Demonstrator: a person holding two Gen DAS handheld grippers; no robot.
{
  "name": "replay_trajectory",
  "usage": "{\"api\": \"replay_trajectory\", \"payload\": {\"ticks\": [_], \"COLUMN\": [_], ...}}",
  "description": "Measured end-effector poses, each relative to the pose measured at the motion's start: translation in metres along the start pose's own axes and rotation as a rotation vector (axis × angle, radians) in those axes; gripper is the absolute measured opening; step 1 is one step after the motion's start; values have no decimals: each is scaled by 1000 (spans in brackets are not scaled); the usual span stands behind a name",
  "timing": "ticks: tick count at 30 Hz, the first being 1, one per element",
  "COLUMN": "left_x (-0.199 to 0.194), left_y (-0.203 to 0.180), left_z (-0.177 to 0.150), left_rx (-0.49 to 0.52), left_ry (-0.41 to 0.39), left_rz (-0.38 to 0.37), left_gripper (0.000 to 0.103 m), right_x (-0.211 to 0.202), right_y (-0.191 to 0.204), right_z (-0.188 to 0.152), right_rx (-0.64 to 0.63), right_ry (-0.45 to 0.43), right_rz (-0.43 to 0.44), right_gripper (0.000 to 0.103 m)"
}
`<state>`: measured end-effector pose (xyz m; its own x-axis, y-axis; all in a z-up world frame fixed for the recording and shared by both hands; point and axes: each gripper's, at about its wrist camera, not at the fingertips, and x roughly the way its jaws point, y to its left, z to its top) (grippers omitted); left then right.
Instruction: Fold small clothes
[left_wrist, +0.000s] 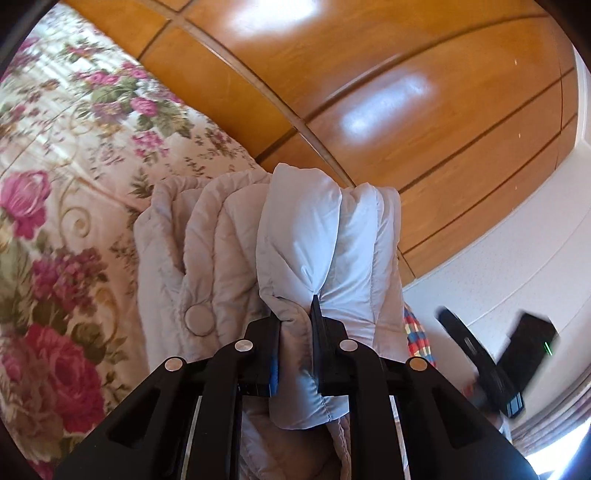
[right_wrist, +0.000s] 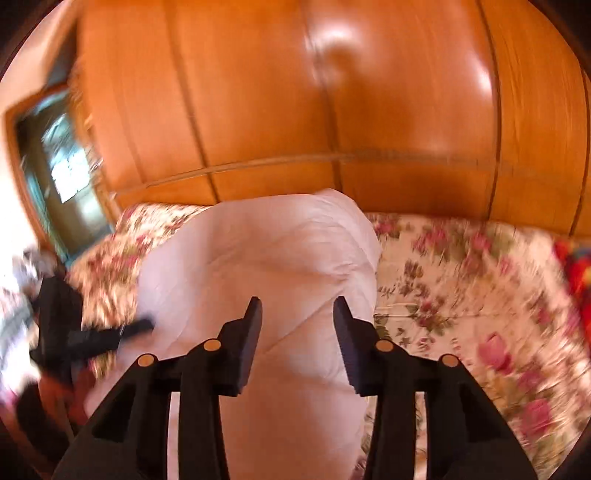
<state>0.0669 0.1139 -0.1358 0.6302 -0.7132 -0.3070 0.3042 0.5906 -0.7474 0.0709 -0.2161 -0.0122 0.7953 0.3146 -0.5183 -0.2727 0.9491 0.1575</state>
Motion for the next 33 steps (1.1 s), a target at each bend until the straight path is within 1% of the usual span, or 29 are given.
{"api": "replay_trajectory", "payload": {"ticks": [2,4,6,8,11,13,15,17,20,22,24,26,28,30,31,33], "left_x": [-4,-5,-7,-12,-16,-19,-20,-20,-14,-10,-9,-15,-31,-43,-49,-58], "left_y": [7,12,17,24,38,48,54,56,56,55,55,53,46,35,27,0], "left_z": [-2,-1,-3,-4,-3,-3,-3,-5,-7,-7,-5,-1,3,8,10,16], "left_rx": [-13,-19,-25,-35,-65,-87,-91,-74,-19,8,14,9,-11,-5,11,73], "left_ry": [-4,-6,-6,-5,-12,-9,-9,-11,-10,-16,-16,-23,-59,-92,-112,-154], "left_rz": [8,15,20,34,65,71,83,98,136,153,167,165,161,170,180,196], "left_gripper": [13,13,13,13,13,13,13,13,13,13,14,14,14,14,14,14], "right_x": [19,45,71,88,110,123,132,144,160,162,160,155,152,146,142,131], "right_y": [19,37,53,66,79,83,84,82,78,82,85,82,80,80,80,78], "right_z": [8,12,12,7,-1,-9,-16,-22,-26,-30,-34,-35,-35,-34,-32,-28], "right_rx": [-59,-109,-128,-160,-203,-216,-229,-235,-219,-246,-264,-255,-243,-243,-241,-219], "right_ry": [17,58,113,136,173,187,178,171,159,136,106,82,67,55,48,27], "right_rz": [-2,19,40,48,24,-3,-22,-33,-61,-99,-118,-111,-104,-91,-76,-36], "right_gripper": [39,39,39,40,41,41,41,41,41,41,41,41,42,42,43,50]}}
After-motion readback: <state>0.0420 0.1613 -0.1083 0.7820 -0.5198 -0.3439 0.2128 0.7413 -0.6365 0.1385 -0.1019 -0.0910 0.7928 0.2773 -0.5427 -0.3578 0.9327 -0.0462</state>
